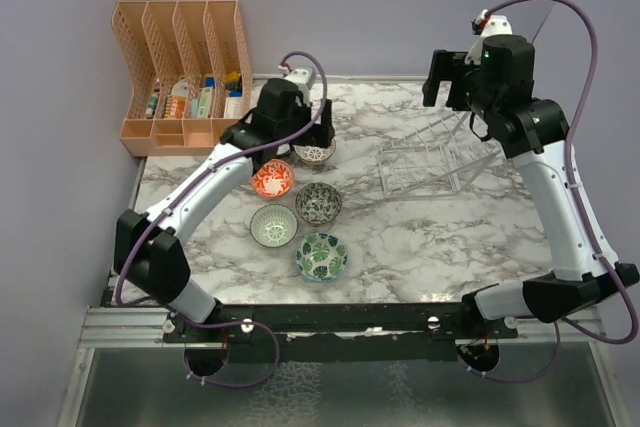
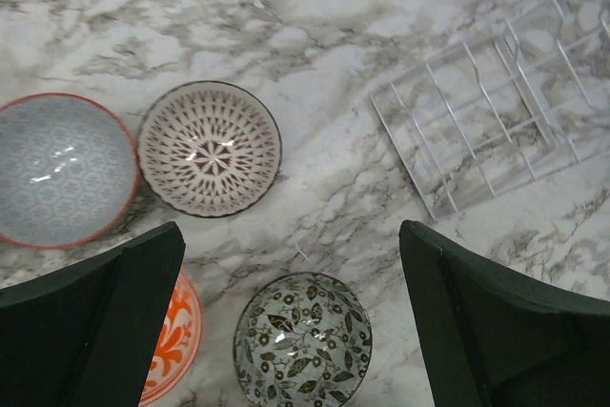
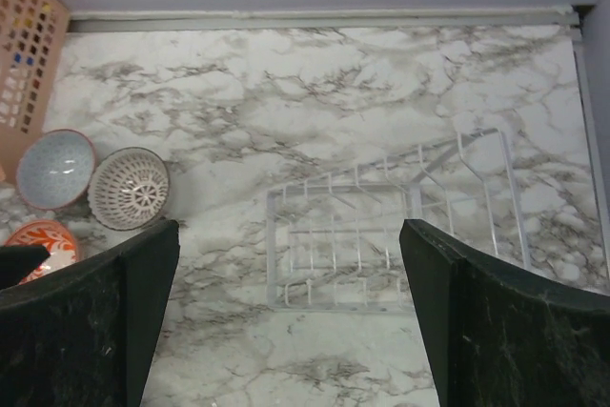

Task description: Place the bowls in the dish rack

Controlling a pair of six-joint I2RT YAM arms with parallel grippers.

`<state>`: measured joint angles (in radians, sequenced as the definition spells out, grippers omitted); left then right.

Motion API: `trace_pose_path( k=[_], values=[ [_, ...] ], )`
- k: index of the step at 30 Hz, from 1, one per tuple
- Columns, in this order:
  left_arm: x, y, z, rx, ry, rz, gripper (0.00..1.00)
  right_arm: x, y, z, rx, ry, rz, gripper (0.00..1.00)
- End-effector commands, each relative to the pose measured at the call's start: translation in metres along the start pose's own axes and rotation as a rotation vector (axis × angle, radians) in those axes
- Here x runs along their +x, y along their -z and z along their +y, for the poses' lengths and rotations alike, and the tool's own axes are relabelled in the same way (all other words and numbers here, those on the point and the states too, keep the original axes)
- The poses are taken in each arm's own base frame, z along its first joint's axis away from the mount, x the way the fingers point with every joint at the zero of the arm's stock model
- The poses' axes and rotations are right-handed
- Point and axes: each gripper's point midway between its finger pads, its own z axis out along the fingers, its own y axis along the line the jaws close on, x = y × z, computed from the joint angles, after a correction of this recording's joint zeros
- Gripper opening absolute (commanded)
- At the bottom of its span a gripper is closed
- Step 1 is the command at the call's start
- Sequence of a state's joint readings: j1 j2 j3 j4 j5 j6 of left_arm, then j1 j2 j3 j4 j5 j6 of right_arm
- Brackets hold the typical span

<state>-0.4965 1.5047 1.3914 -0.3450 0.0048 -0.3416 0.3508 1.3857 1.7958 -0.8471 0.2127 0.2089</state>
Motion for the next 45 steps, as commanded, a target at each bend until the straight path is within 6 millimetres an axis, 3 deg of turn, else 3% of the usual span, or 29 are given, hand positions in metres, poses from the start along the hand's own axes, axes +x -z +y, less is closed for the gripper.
trace_pose_path(
  k=[1,4,7,11,15,19,24,37,41,43,45],
  values=[
    [0.030,-0.030,-0.026,0.070,-0.048,0.091,0.99,0.020,-0.006,-0.037,0.106,-0.050,0.055,1.00],
    [0.039,-0.051,-0.033,0.099,-0.111,0.116,0.96,0.032,-0.009,-0.047,0.124,-0.077,0.081,1.00],
    [0.066,-0.083,-0.026,0.091,-0.158,0.189,0.92,0.047,-0.013,-0.058,0.139,-0.107,0.110,1.00],
    [0.083,-0.114,-0.015,0.064,-0.224,0.223,0.87,0.047,-0.012,-0.067,0.164,-0.128,0.095,0.98],
    [0.090,-0.143,-0.011,0.060,-0.269,0.231,0.74,0.050,-0.011,-0.079,0.212,-0.122,0.100,0.95],
    [0.103,-0.163,-0.009,0.061,-0.280,0.269,0.72,0.053,-0.009,-0.083,0.226,-0.129,0.109,0.92],
    [0.115,-0.173,-0.002,0.039,-0.291,0.298,0.67,0.049,-0.004,-0.090,0.252,-0.130,0.093,0.88],
    [0.145,-0.171,0.015,-0.010,-0.303,0.383,0.35,0.042,0.000,-0.093,0.261,-0.132,0.071,0.73],
    [0.148,-0.170,0.016,-0.011,-0.306,0.391,0.15,0.039,0.003,-0.093,0.266,-0.139,0.059,0.64],
    [0.144,-0.168,0.013,-0.001,-0.306,0.383,0.00,0.036,0.005,-0.095,0.276,-0.147,0.048,0.60],
    [0.134,-0.164,0.006,0.014,-0.303,0.366,0.00,0.033,0.006,-0.095,0.283,-0.157,0.043,0.54]
  ],
)
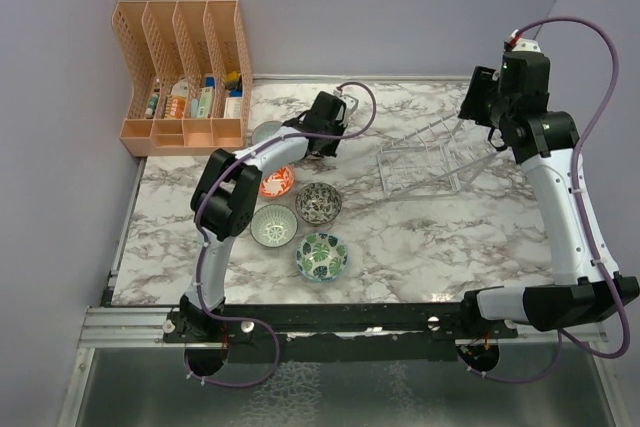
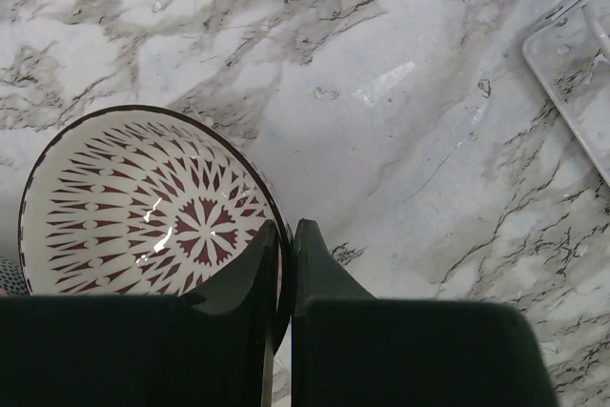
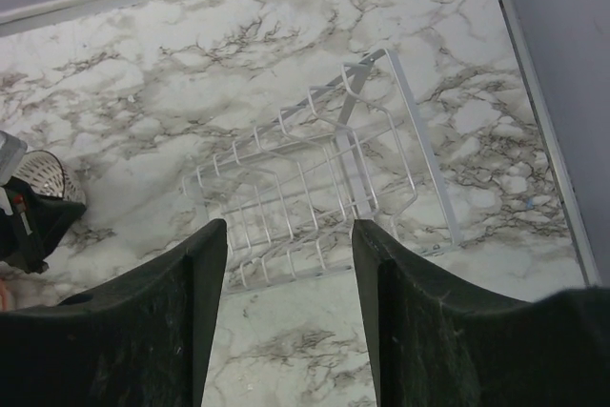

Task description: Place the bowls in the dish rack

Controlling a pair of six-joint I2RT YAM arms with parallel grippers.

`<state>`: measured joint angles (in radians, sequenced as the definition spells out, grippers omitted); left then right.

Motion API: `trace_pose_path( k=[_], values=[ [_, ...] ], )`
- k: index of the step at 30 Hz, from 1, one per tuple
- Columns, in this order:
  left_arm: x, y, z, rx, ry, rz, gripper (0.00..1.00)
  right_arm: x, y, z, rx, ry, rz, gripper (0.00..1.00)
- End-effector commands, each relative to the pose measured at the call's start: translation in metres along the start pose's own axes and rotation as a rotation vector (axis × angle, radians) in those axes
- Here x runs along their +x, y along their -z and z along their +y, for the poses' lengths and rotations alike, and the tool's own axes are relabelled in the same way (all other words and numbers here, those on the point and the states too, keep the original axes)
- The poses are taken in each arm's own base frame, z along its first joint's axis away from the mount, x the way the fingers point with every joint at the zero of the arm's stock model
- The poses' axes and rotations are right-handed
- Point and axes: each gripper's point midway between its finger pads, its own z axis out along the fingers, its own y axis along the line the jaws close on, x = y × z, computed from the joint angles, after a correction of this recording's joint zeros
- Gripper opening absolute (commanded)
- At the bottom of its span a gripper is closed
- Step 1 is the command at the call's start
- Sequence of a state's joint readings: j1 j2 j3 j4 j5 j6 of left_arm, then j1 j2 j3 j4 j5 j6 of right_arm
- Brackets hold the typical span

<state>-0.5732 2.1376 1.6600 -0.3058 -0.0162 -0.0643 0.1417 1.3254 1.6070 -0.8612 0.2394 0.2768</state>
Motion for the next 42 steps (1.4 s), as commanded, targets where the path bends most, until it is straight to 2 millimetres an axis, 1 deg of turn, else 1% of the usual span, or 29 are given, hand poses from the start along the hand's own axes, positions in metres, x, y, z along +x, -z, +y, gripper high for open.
trace_pose_path(
  k=[1,4,6,9,12,13,18,20,24,27,29,30,34,37,40,42],
  values=[
    [0.000,0.009,-0.011,0.047,0.015,0.020,0.00,-0.021,0.015,-0.008,0.034,-0.047,-0.070,0.51],
    [-0.031,0.032,-0.023,0.085,0.049,-0.037,0.00,-0.023,0.014,-0.005,0.022,-0.059,-0.069,0.42],
    [-0.059,0.054,-0.037,0.132,0.092,-0.108,0.00,-0.025,0.011,-0.001,0.008,-0.069,-0.065,0.41],
    [-0.103,0.096,-0.062,0.254,0.197,-0.253,0.00,-0.027,0.008,0.004,-0.012,-0.079,-0.062,0.41],
    [-0.136,0.135,-0.081,0.390,0.329,-0.373,0.00,-0.027,0.006,0.006,-0.016,-0.085,-0.059,0.41],
    [-0.145,0.145,-0.087,0.433,0.368,-0.407,0.00,-0.028,0.006,0.007,-0.018,-0.085,-0.058,0.41],
    [-0.169,0.186,-0.107,0.648,0.610,-0.536,0.00,-0.030,0.005,0.009,-0.026,-0.087,-0.060,0.43],
    [-0.175,0.199,-0.112,0.757,0.748,-0.572,0.00,-0.031,0.006,0.010,-0.038,-0.085,-0.066,0.44],
    [-0.170,0.209,-0.109,0.960,1.051,-0.648,0.00,-0.026,0.008,0.011,-0.048,-0.082,-0.057,0.45],
    [-0.165,0.209,-0.107,1.034,1.174,-0.700,0.00,-0.023,0.010,0.012,-0.059,-0.080,-0.050,0.48],
    [-0.166,0.210,-0.109,1.056,1.204,-0.723,0.00,-0.019,0.009,0.014,-0.069,-0.081,-0.037,0.54],
    [-0.167,0.207,-0.112,1.065,1.215,-0.723,0.00,-0.017,0.009,0.015,-0.075,-0.081,-0.030,0.58],
    [-0.172,0.203,-0.121,1.112,1.281,-0.726,0.00,-0.012,0.006,0.017,-0.086,-0.086,-0.016,0.69],
    [-0.168,0.192,-0.123,1.132,1.367,-0.715,0.00,-0.012,0.006,0.019,-0.092,-0.087,-0.015,0.81],
    [-0.159,0.178,-0.128,1.135,1.419,-0.690,0.00,-0.014,0.008,0.017,-0.083,-0.087,-0.021,0.99],
    [-0.154,0.168,-0.130,1.127,1.444,-0.671,0.00,-0.016,0.010,0.015,-0.075,-0.083,-0.029,1.00]
  ],
)
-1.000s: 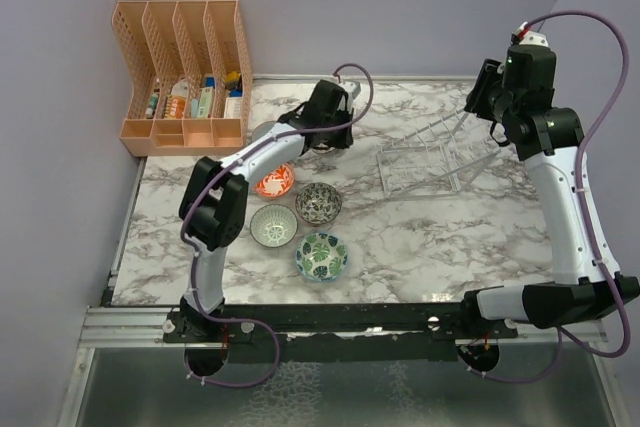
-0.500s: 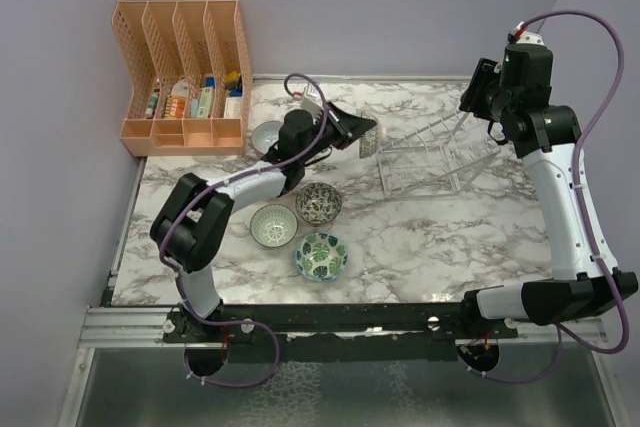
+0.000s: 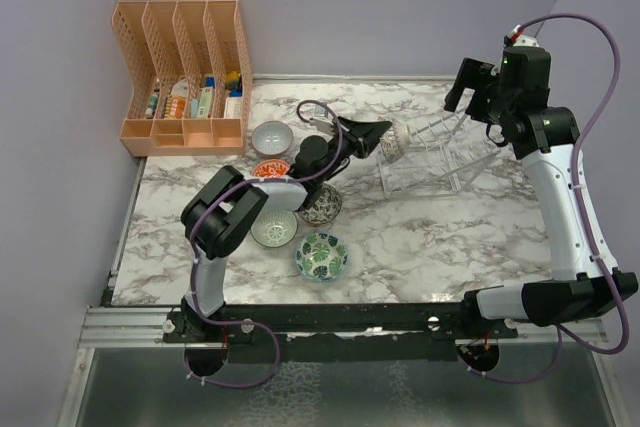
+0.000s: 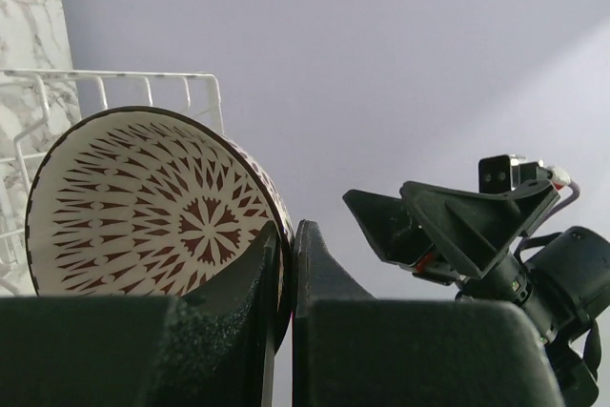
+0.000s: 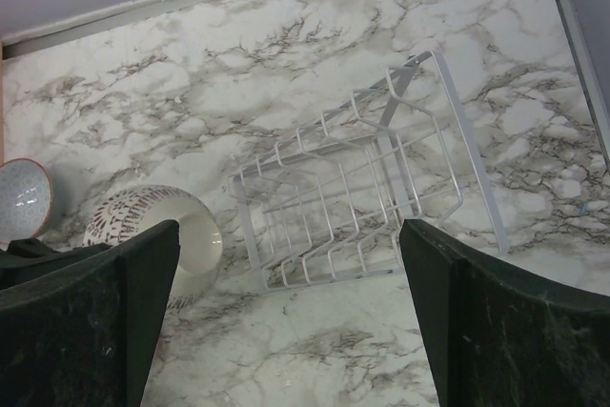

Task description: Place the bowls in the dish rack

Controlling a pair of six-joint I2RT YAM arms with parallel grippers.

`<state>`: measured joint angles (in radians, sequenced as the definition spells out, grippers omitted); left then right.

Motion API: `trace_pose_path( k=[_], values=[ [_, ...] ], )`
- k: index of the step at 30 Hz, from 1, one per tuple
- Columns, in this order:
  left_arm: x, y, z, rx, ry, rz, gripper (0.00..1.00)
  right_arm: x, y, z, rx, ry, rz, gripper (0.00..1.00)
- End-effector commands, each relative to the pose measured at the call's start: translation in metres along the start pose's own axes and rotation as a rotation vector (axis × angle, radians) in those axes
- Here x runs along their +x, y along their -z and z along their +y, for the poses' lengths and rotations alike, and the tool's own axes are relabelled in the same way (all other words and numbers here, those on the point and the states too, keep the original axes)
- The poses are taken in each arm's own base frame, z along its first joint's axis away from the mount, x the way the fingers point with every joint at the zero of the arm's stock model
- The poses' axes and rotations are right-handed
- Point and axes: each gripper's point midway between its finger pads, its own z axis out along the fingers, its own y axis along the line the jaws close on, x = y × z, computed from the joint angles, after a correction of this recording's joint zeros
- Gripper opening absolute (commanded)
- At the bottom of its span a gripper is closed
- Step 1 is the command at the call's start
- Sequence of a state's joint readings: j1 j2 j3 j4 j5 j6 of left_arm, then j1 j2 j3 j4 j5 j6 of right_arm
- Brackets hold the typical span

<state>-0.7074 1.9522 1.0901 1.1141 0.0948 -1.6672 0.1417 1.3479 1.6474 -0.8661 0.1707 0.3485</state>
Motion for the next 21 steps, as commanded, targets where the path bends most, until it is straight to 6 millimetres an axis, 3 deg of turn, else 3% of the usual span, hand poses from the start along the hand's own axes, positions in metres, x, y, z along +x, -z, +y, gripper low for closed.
trace_pose_path(
  k=[1,14,21],
  values=[
    [-0.004,-0.005,-0.023,0.131,0.106,-0.048,0.00,-0.009,0.010,-0.002,-0.004,-0.006,-0.036,1.00],
    [0.000,-0.021,0.019,0.055,0.172,-0.067,0.00,-0.012,0.014,-0.003,0.000,0.006,-0.044,1.00],
    [0.011,-0.026,0.038,0.014,0.198,-0.054,0.00,-0.009,0.013,-0.003,-0.004,0.008,-0.037,1.00]
  ],
)
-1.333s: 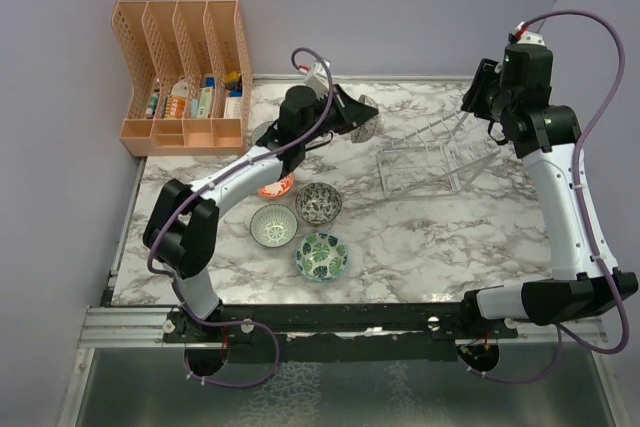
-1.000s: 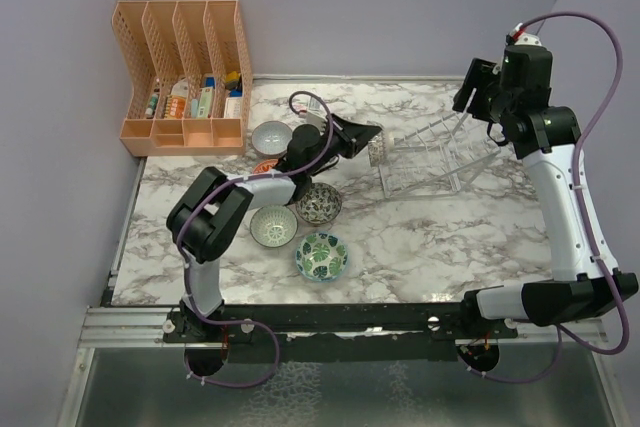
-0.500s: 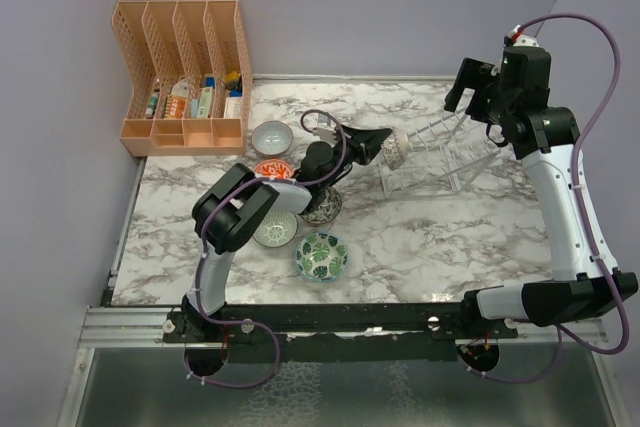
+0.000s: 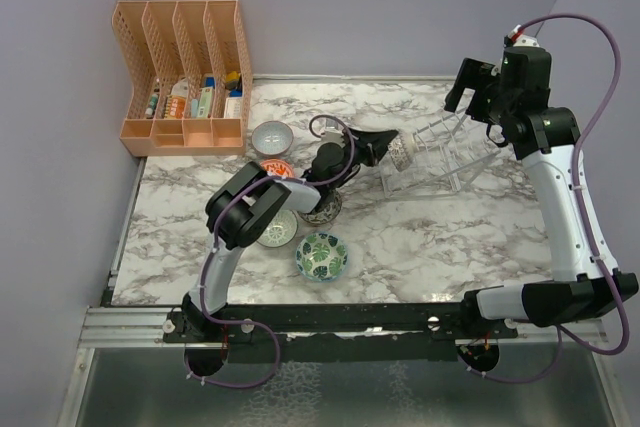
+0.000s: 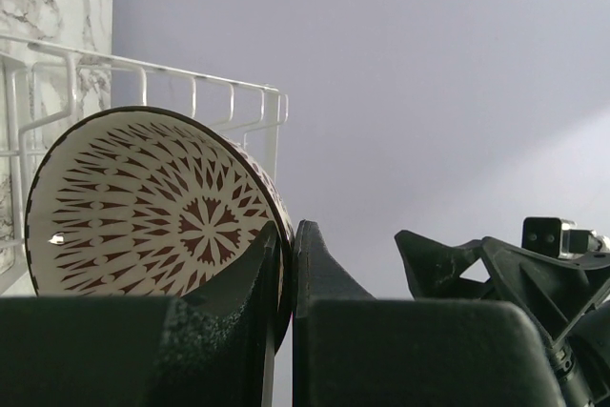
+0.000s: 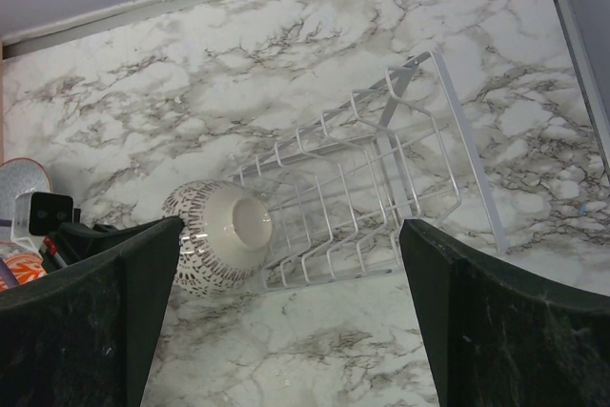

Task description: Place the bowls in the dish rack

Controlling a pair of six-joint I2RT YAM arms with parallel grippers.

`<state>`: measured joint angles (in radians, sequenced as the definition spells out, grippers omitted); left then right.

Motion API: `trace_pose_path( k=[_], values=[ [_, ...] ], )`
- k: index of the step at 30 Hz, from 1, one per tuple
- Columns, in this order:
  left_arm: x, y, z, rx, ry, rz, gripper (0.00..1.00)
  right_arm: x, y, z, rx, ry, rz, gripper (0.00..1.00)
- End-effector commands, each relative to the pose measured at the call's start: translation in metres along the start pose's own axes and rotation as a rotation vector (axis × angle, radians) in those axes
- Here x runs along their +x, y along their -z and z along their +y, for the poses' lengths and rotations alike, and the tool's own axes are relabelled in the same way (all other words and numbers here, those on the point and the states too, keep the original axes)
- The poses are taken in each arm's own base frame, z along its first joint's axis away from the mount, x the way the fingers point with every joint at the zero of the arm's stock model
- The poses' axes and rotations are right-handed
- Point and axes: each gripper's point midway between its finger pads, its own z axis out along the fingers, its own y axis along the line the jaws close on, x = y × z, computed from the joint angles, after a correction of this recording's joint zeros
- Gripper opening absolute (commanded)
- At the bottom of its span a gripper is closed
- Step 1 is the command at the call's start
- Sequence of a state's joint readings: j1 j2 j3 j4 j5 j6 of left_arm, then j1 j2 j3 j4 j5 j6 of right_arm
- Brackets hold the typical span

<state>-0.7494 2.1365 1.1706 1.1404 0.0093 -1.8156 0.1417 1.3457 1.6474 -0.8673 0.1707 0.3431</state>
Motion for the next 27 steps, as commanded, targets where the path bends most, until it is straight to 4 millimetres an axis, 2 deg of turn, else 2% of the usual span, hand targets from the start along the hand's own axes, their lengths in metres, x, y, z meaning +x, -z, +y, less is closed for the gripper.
trace_pose_path(
  k=[1,17,27],
  values=[
    [0.012,-0.005,-0.018,0.076,0.042,0.007,0.00,-0.009,0.012,-0.002,-0.005,0.002,-0.034,1.00],
    [0.008,-0.009,0.005,0.083,0.106,-0.006,0.00,-0.008,0.014,0.000,-0.019,0.001,-0.034,1.00],
    [0.012,-0.007,-0.020,0.196,0.152,0.016,0.00,-0.007,0.011,0.003,-0.032,-0.003,-0.024,1.00]
  ],
)
